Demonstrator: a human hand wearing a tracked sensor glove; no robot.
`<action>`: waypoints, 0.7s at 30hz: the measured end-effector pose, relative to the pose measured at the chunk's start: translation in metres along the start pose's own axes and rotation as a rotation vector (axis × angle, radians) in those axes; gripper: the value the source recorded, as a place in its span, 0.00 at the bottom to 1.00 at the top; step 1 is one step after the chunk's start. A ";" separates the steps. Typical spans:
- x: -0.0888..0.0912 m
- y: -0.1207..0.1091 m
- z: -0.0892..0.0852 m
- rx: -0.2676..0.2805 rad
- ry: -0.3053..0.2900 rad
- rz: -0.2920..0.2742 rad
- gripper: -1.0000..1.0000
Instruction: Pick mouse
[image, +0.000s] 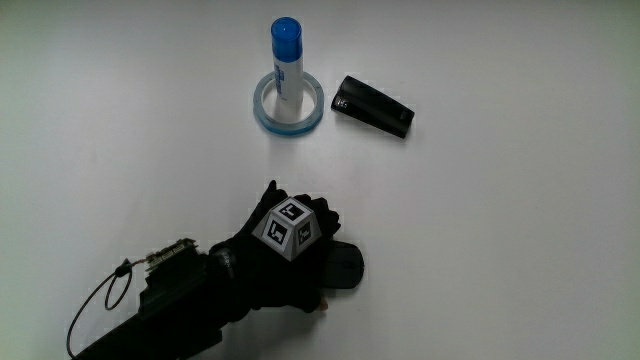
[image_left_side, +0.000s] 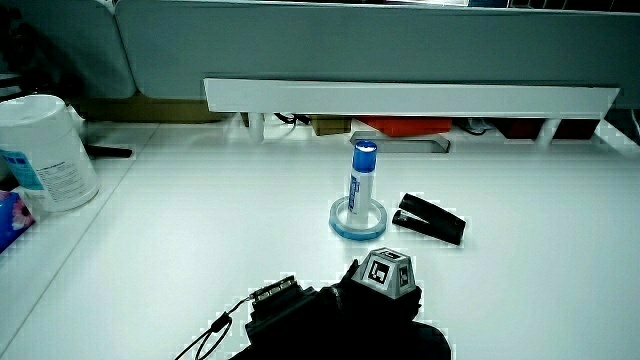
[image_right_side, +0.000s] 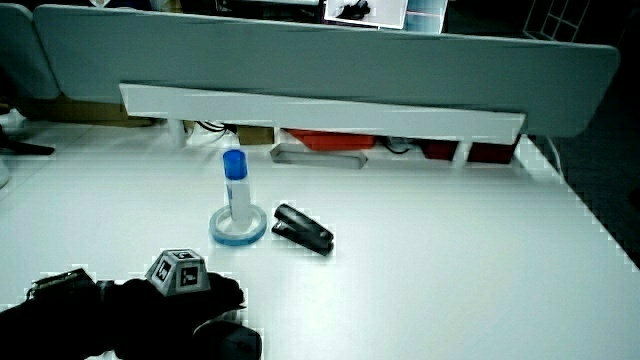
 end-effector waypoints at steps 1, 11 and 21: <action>0.001 0.001 -0.001 0.034 0.016 -0.020 0.69; 0.005 -0.002 -0.001 0.078 0.048 -0.048 0.97; 0.014 -0.014 0.014 0.113 0.067 -0.085 1.00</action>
